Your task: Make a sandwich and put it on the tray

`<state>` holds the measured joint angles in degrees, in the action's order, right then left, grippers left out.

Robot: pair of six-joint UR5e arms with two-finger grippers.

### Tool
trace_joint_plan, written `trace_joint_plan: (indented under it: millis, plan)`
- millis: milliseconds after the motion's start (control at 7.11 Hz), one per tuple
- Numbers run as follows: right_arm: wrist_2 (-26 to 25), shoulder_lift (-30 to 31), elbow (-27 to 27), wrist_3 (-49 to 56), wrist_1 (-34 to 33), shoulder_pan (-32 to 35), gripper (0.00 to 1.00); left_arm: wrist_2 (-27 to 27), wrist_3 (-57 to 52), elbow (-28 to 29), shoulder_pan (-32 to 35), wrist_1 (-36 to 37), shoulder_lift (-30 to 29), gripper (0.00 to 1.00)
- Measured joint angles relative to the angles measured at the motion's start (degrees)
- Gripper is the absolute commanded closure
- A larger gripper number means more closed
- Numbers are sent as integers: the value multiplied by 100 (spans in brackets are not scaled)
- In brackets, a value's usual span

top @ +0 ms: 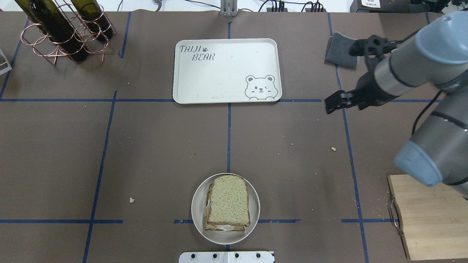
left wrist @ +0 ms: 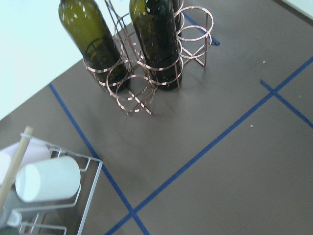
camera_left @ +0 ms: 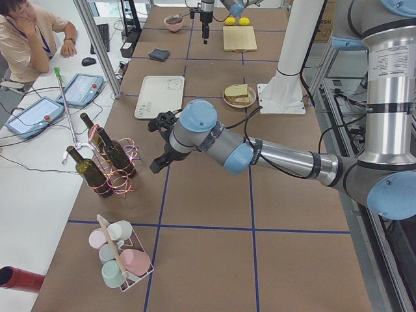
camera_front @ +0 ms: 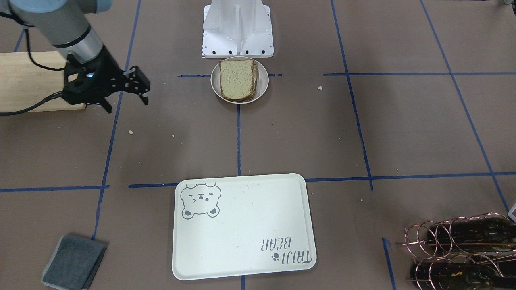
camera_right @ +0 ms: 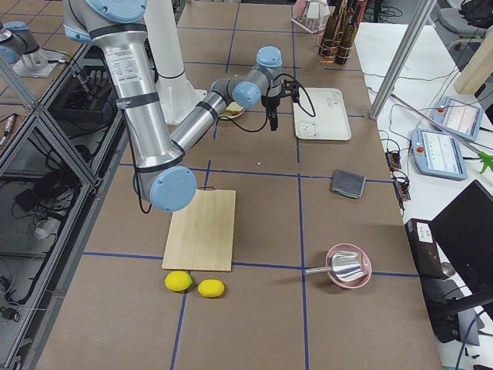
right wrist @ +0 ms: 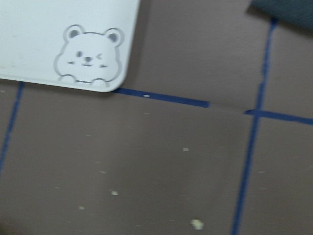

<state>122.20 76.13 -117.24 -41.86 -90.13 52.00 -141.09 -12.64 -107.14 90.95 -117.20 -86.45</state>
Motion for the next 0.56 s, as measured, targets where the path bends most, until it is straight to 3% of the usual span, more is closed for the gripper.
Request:
trace_joint_plan:
  millis: [281,422,563]
  plan:
    - [288,909,109,2589,-492,1368,0,-370,980,-131,-590,-349,-171,0]
    - [326,1351,156,3717,-733,2013,0,-341,1697,-274,-1138,-414,-234,0]
    - [334,1877,195,4502,-846,2604,0,76,2677,-429,-1838,-438,-354,0]
